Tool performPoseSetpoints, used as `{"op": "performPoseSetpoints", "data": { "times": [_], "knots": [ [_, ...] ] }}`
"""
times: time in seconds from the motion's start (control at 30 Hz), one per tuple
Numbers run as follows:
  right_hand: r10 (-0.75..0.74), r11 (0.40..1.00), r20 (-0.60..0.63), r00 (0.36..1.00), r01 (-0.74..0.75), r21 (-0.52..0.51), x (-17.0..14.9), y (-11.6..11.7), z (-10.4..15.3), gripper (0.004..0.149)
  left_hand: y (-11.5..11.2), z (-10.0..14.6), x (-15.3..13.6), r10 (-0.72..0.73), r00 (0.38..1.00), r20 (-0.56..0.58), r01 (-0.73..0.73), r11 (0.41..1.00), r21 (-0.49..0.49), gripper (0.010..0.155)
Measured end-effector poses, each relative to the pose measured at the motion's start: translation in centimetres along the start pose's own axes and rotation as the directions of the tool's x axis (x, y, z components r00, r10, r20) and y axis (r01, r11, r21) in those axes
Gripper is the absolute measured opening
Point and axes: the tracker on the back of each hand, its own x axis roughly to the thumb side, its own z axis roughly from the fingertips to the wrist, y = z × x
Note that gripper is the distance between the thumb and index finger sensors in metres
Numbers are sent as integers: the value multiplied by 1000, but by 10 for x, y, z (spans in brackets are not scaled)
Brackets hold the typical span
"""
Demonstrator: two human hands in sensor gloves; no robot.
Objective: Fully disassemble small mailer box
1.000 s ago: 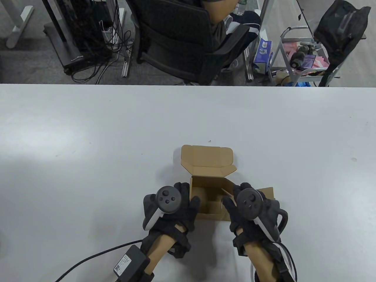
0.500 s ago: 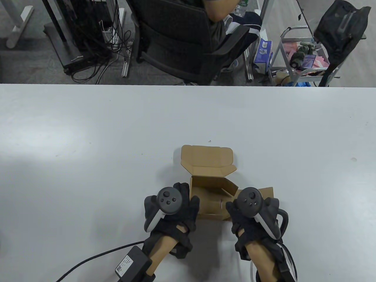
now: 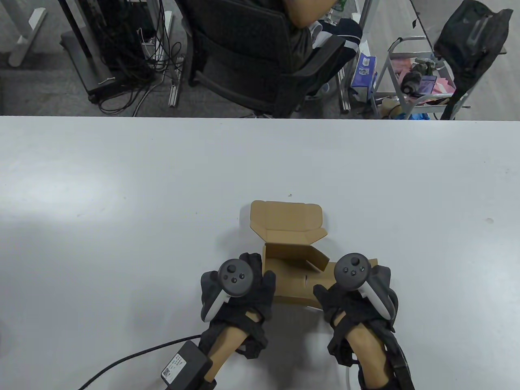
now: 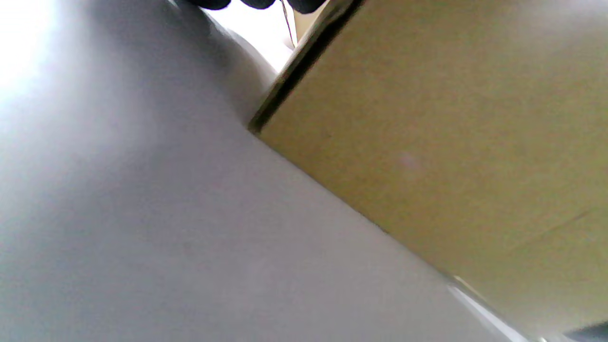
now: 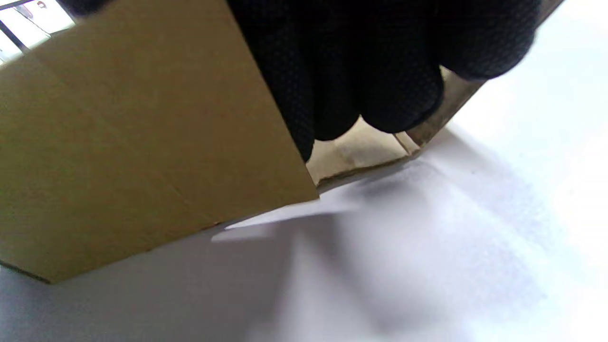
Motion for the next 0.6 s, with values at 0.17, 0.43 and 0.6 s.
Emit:
{"op": "performPoseSetpoints", "data": {
  "times": [0.17, 0.43, 0.6],
  "knots": [
    [-70, 995, 2, 998, 70, 73, -8, 3, -7, 65, 0, 0, 0, 4, 1000, 5, -5, 1000, 7, 81],
    [-79, 993, 6, 997, 78, 91, -7, 8, -12, 66, 8, 7, 3, -45, 999, 21, 42, 992, 120, 80],
    [-111, 989, 5, 994, 109, 101, -8, 8, -15, 67, 13, 11, 9, -113, 993, 23, 106, 975, 197, 67]
  ]
}}
